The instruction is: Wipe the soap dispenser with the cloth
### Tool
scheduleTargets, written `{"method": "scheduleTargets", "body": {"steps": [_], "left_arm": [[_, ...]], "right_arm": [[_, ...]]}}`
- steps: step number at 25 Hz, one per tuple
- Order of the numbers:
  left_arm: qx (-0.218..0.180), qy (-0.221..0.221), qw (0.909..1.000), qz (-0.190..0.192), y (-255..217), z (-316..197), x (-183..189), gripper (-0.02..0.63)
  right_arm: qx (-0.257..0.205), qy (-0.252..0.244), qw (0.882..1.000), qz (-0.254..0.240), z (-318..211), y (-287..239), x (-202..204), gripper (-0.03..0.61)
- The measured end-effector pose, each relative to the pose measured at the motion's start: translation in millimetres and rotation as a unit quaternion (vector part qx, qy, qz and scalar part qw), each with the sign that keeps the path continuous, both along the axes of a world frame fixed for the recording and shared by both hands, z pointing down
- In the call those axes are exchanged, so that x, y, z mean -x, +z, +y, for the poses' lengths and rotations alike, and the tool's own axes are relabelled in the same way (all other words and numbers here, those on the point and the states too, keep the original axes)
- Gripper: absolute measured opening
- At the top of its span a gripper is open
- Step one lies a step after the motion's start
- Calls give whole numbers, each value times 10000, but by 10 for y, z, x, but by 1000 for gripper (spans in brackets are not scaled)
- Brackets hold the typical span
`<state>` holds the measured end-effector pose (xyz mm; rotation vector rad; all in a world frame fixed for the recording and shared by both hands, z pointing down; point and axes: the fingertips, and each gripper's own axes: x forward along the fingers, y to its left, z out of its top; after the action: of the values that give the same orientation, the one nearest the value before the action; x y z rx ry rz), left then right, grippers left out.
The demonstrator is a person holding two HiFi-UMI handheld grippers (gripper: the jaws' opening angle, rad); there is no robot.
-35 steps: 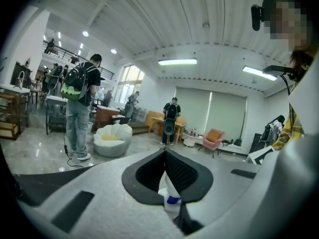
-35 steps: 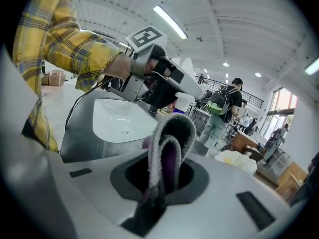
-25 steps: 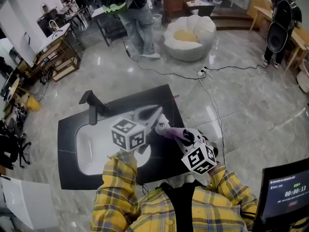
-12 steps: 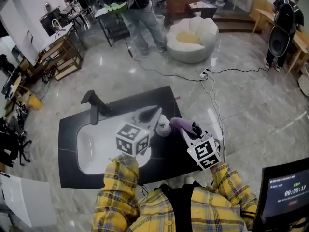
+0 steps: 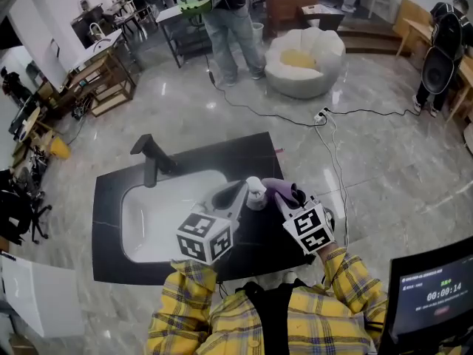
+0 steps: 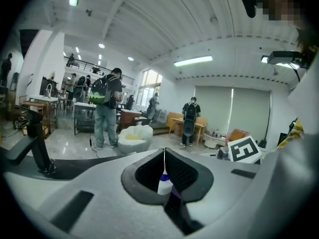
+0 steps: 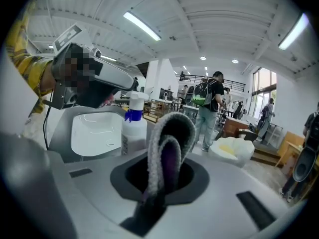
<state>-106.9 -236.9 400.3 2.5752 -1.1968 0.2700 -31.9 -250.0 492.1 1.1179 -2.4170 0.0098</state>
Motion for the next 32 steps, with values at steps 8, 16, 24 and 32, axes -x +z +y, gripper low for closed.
{"method": "scheduleTargets", "body": {"steps": [8, 16, 24, 32], "left_arm": [[139, -264, 9995, 91, 64, 35, -10, 6], [-9, -294, 9996, -42, 59, -57, 40, 6], [-14, -362, 9993, -86, 50, -159, 178, 6], [-97, -283, 9995, -120, 23, -248, 216, 6]], "right_arm": [[67, -295, 9995, 74, 27, 48, 167, 48], [122, -618, 9980, 3, 183, 87, 296, 48], [143, -912, 9957, 9, 330, 103, 440, 48], [234, -1127, 9934, -34, 435, 113, 595, 48]]}}
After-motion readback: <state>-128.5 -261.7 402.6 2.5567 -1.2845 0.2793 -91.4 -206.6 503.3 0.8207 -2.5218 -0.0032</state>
